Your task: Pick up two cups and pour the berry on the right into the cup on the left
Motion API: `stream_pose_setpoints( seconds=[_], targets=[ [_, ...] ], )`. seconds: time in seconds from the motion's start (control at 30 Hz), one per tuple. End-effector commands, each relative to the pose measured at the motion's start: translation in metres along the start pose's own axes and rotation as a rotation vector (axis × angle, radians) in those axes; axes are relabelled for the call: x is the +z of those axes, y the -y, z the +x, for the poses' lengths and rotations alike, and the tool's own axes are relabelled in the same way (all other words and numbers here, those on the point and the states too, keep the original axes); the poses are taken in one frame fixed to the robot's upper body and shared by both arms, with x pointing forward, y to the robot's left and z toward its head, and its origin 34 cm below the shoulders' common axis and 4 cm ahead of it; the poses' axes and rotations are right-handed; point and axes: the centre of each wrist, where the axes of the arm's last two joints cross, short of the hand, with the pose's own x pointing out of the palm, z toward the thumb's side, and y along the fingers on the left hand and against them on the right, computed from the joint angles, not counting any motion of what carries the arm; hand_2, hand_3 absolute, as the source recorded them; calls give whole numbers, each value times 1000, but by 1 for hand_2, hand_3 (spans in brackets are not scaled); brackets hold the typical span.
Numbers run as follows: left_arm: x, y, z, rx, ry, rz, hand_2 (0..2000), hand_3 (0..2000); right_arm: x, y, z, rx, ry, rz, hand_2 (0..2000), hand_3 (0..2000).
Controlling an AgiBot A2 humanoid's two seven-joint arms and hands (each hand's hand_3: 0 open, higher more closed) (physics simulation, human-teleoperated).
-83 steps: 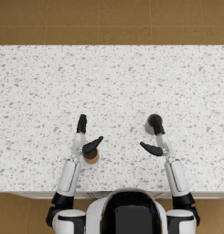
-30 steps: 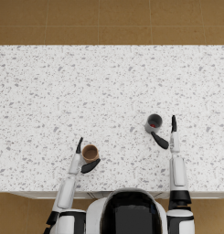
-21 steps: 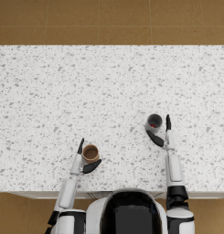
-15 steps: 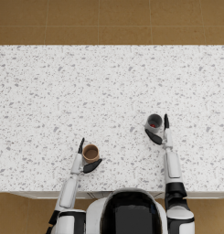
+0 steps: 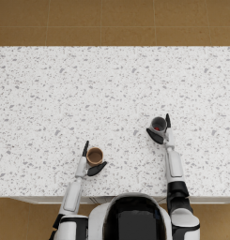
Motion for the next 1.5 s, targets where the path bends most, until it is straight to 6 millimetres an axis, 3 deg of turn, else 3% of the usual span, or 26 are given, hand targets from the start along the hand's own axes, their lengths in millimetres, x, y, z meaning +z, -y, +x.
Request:
stream_pose_setpoints(
  seconds=[0.03, 0.07, 0.13, 0.27, 0.4, 0.7, 1.17, 1.4, 1.5],
  targets=[
    [-3, 0, 3, -8, 3, -9, 1361, 327, 6, 1, 1, 4, 1, -19, 1361, 327],
    [-3, -3, 2, -19, 6, -11, 2000, 653, 5, 2, 0, 31, 6, -12, 2000, 653],
    [0, -3, 3, -53, 9, 4, 2000, 1280, 6, -1, -2, 107, 8, -19, 2000, 1280],
    [26, -3, 9, -73, 16, 107, 2000, 1280, 24, -17, 3, 164, -2, -128, 2000, 1280],
    [44, -13, 23, -93, 42, 182, 2000, 1280, 58, -41, 18, 226, -23, -295, 2000, 1280],
    [60, -51, 45, -110, 77, 234, 2000, 1280, 109, -68, 40, 293, -53, -515, 2000, 1280],
    [89, -89, 66, -76, -306, 329, 2000, 1280, 125, -75, 67, 199, -455, -623, 2000, 1280],
    [96, -102, 66, -61, -345, 337, 2000, 1280, 139, -79, 79, 158, -656, -697, 2000, 1280],
    [88, -100, 67, -71, -351, 312, 2000, 1280, 142, -76, 79, 115, -740, -702, 2000, 1280]
  ],
)
